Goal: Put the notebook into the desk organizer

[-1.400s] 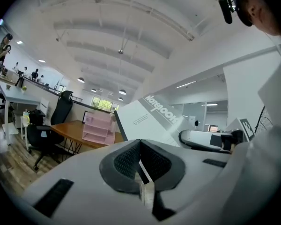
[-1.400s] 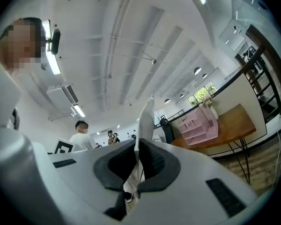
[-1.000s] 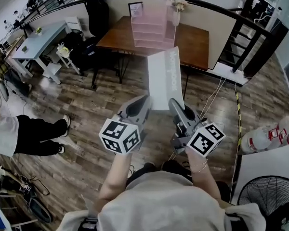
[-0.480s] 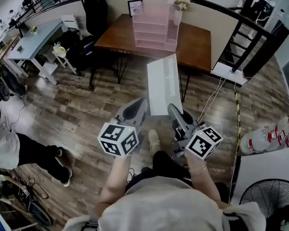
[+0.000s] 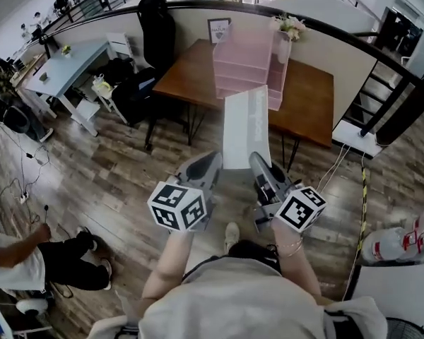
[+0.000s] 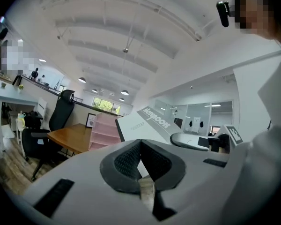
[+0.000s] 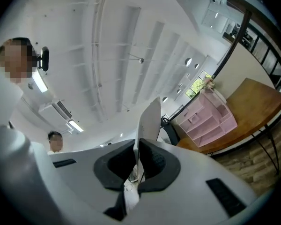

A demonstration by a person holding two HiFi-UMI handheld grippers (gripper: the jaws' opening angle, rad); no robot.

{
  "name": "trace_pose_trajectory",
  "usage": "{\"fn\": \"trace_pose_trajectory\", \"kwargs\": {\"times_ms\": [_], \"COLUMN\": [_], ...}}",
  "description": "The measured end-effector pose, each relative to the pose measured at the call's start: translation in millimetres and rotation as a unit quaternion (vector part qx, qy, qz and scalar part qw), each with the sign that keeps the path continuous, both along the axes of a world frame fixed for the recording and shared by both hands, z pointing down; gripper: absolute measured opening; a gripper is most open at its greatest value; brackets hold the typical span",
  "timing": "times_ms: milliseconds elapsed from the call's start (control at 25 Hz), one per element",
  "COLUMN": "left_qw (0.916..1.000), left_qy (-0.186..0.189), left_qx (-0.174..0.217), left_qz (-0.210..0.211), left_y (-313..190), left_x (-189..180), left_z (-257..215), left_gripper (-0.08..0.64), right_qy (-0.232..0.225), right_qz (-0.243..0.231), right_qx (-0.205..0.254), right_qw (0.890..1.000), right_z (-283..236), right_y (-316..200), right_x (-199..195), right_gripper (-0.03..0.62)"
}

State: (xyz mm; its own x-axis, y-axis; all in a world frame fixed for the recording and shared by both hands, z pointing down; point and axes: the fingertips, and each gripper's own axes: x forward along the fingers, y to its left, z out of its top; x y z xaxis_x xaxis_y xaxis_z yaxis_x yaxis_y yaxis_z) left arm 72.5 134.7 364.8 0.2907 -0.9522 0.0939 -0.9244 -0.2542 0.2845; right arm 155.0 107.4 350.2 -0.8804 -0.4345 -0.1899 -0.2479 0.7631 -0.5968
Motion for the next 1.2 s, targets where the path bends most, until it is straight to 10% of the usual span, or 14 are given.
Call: {"fn": "trace_pose_trajectory", "kwargs": {"times_ms": [480,1200], "left_qw": [0.9999,0.9952], "left_qy": [0.013,0.027], "left_qx": [0.001,0.011], "left_qz": [-0.006,0.093], "left_y": [-145,-315], "left_x": [-46,-102], "left_z": [-5,-6], "left_gripper": [0.009,0.009], "right_qy": [-0.021,-0.013], "right_qz": [-0.019,0.097], "right_qx": [0.019,0.005], "right_qw": [0.999,0.995], "right_z": [-23,-9], "right_y": [-125,-282], "right_x": [-47,-86], "right_gripper": [0.018,0.020]}}
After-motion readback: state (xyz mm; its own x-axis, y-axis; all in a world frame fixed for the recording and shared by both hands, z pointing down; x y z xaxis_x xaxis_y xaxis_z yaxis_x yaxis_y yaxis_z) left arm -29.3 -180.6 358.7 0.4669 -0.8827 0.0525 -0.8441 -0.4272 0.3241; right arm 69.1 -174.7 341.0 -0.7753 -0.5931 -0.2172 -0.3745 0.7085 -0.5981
